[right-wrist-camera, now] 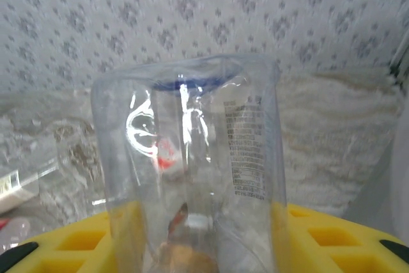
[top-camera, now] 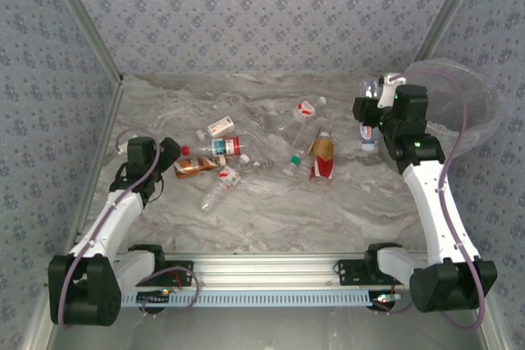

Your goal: Put the plastic bottles in the bin

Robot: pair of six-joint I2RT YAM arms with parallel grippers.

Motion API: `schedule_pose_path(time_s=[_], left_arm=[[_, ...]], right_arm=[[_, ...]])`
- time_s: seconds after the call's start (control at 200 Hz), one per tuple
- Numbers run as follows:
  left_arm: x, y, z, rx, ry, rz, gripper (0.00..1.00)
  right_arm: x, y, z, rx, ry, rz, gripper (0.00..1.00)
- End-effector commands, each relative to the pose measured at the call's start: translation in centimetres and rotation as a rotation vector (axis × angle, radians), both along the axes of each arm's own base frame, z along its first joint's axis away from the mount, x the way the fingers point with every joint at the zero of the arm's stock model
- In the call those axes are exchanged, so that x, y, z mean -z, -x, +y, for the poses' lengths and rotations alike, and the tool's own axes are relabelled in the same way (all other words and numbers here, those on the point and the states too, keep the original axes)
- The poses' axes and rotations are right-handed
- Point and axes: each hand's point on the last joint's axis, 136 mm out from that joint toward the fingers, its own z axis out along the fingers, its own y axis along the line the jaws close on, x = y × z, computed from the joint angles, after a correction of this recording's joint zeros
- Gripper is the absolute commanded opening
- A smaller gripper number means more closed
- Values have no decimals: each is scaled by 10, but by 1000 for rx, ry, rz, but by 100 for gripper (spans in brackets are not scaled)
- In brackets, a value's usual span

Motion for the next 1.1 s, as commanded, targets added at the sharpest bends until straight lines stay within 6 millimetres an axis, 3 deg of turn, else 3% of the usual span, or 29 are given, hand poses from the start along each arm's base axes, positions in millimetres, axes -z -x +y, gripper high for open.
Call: schedule_pose_path(time_s=[0.0,0.275,0.39,0.495,0.63,0.79,0.979,1.094], left_arm=[[-20,-13,-12,46,15,-58,99],[-21,-14,-13,47,18,-56,100],[-19,-12,-14,48,23,-55,99],[-18,-11,-15,49,24,-50,100],[-19,-8,-14,49,25,-55,100],[-22,-5,-13,38,27,-69,99],[-22,-3,-12,32,33,-72,99],[-21,-3,-12,27,38,-72,100]], right_arm=[[-52,-3,-15,36,42,-131,52],[-128,-10,-87,301,156,-371,54],[-143,-14,-115,410,229,-458,54],[-142,-20,-140,494,266,-473,54],[-126,-27,-172,570,299,-424,54],[-85,-32,-204,603,280,-314,54],[-38,-43,-224,548,233,-152,55],[-9,-50,-224,496,197,-20,55]])
